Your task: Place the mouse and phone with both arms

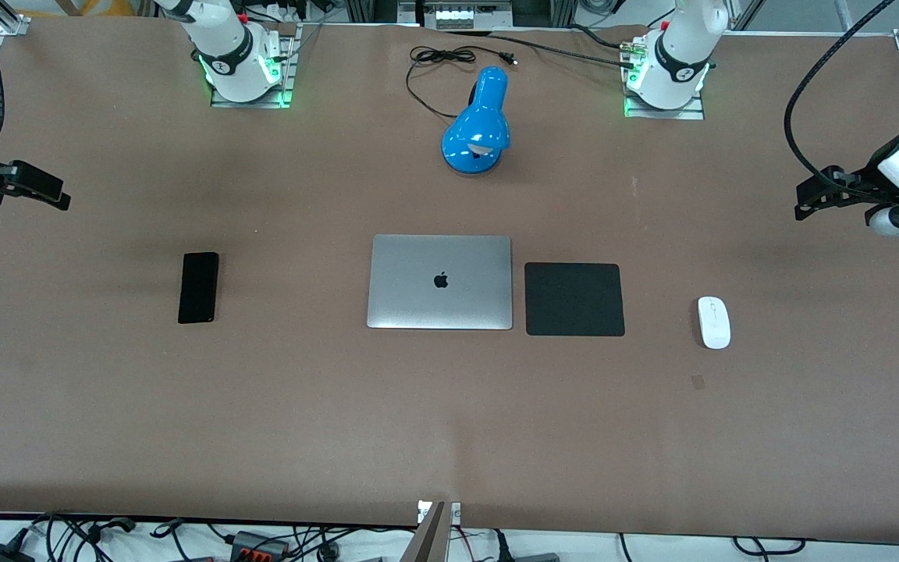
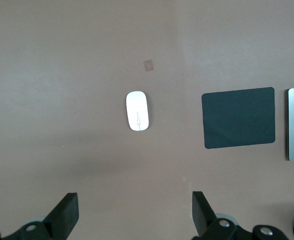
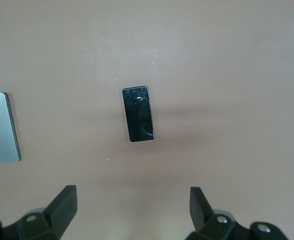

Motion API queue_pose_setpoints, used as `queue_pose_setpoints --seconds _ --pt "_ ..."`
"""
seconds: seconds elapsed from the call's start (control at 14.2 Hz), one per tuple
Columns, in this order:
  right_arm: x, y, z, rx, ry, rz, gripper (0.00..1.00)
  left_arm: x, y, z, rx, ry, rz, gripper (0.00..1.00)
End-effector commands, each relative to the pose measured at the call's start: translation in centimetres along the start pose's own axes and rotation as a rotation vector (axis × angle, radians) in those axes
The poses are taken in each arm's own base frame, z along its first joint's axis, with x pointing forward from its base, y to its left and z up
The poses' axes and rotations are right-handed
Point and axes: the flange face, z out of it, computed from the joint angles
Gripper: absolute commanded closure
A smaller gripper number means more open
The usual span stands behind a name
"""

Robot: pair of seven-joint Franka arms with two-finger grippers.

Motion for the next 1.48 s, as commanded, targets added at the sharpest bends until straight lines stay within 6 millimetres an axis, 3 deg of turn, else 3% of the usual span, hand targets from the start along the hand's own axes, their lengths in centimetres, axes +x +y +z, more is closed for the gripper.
queue_pose_setpoints --seconds 0.0,0.14,0.28,0.42,0.63,0.84,1.05,1.27,1.41 --pt "-0.5 0.0 -0.1 0.007 -0.003 0.013 0.0 -0.5 0.0 -0.5 -0.006 0.015 -0.01 0.0" --pt "-0.5 0.1 0.2 0.007 -0.007 0.015 0.0 -0.1 -0.1 -0.6 -0.005 0.019 -0.005 0.0" --pt "-0.2 0.3 1.9 0.009 -0.044 0.002 0.0 0.5 -0.1 -0.3 -0.008 -0.008 -0.003 0.0" --pt "-0.2 -0.4 6.8 0.009 -0.116 -0.009 0.0 0.1 0.0 0.2 -0.014 -0.07 0.004 0.0" --pt "1.1 -1.5 14.8 0.009 -0.046 -0.026 0.0 0.0 -0.6 2.5 -0.041 -0.185 -0.007 0.0" --pt "0.2 -2.3 24.0 0.008 0.026 -0.04 0.0 2.9 -1.3 8.4 -0.048 -0.277 -0.005 0.0" --pt "-0.6 -2.3 30.8 0.006 0.059 -0.043 0.0 7.1 -1.7 15.8 -0.05 -0.24 -0.006 0.0" --pt "-0.4 -2.4 34.8 0.003 0.054 -0.055 0.0 9.3 -1.9 24.6 -0.044 -0.122 -0.018 0.0" --pt "-0.3 -2.4 36.2 0.002 0.051 -0.086 0.0 9.3 -2.1 28.5 -0.037 -0.027 -0.024 0.0"
